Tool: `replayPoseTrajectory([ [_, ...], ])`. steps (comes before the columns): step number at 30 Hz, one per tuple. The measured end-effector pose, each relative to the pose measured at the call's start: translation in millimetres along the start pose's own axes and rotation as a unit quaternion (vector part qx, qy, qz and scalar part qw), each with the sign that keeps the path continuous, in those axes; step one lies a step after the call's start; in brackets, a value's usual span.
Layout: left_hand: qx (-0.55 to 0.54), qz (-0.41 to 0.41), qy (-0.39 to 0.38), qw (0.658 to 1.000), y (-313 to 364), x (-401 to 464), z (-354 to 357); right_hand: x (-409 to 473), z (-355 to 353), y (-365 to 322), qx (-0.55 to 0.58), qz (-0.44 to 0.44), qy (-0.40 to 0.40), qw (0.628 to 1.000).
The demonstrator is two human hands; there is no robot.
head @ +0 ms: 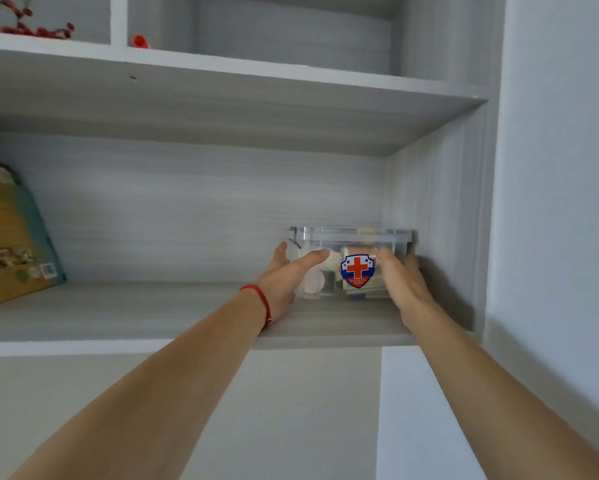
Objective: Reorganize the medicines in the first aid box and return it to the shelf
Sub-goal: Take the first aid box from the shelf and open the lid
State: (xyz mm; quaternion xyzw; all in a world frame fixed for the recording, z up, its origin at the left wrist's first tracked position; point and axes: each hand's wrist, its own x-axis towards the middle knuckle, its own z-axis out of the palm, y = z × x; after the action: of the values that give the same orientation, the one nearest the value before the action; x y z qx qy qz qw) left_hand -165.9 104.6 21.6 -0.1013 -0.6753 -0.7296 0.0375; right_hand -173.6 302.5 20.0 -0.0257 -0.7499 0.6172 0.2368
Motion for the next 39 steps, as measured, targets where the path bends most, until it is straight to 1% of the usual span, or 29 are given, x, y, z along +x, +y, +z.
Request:
replayPoseTrajectory([
  [5,0.049,-0.007,-0.016,0.999,-0.1,3.9,10.1,3.7,0.1,0.5,0.017,0.012,-0.002,1.000],
  [6,0.050,-0.001,-0.007,0.999,0.1,3.1,9.2,3.4,-1.0,0.2,0.026,0.013,0.005,1.000],
  [9,0.045,0.024,0.052,0.997,3.1,0.4,4.7,-2.4,-4.3,-0.8,0.047,-0.001,0.016,0.999],
  [12,0.009,0.040,0.105,0.994,7.2,-3.8,0.4,-8.0,-6.6,-2.7,0.060,-0.002,0.017,0.998],
  [17,-0.023,0.012,0.152,0.988,16.0,-29.5,-14.3,-23.2,-9.9,-12.7,0.017,0.020,-0.001,1.000],
  [21,-0.056,-0.024,0.168,0.984,31.3,-53.3,-36.1,-48.4,-10.5,-30.3,0.079,0.050,-0.064,0.994],
  [23,-0.056,-0.036,0.156,0.986,39.2,-69.2,-43.5,-63.1,-15.2,-37.6,0.089,0.064,-0.079,0.991],
  [28,-0.055,-0.019,0.153,0.986,59.7,-122.5,-57.7,-116.3,-27.0,-60.6,0.152,0.055,-0.127,0.979],
  [31,-0.060,-0.016,0.125,0.990,68.0,-165.8,-66.7,-155.0,-34.0,-70.6,0.228,0.056,-0.158,0.959],
  [34,-0.042,0.012,0.094,0.995,69.0,-217.2,-75.1,-204.2,-47.0,-78.4,0.306,0.052,-0.170,0.935],
  [37,-0.068,0.047,0.057,0.995,58.0,-269.2,-88.5,-255.1,-56.5,-74.9,0.314,0.043,-0.196,0.928],
  [39,-0.074,0.050,0.032,0.995,42.8,-298.5,-99.4,-288.2,-58.8,-66.1,0.309,0.054,-0.191,0.930],
])
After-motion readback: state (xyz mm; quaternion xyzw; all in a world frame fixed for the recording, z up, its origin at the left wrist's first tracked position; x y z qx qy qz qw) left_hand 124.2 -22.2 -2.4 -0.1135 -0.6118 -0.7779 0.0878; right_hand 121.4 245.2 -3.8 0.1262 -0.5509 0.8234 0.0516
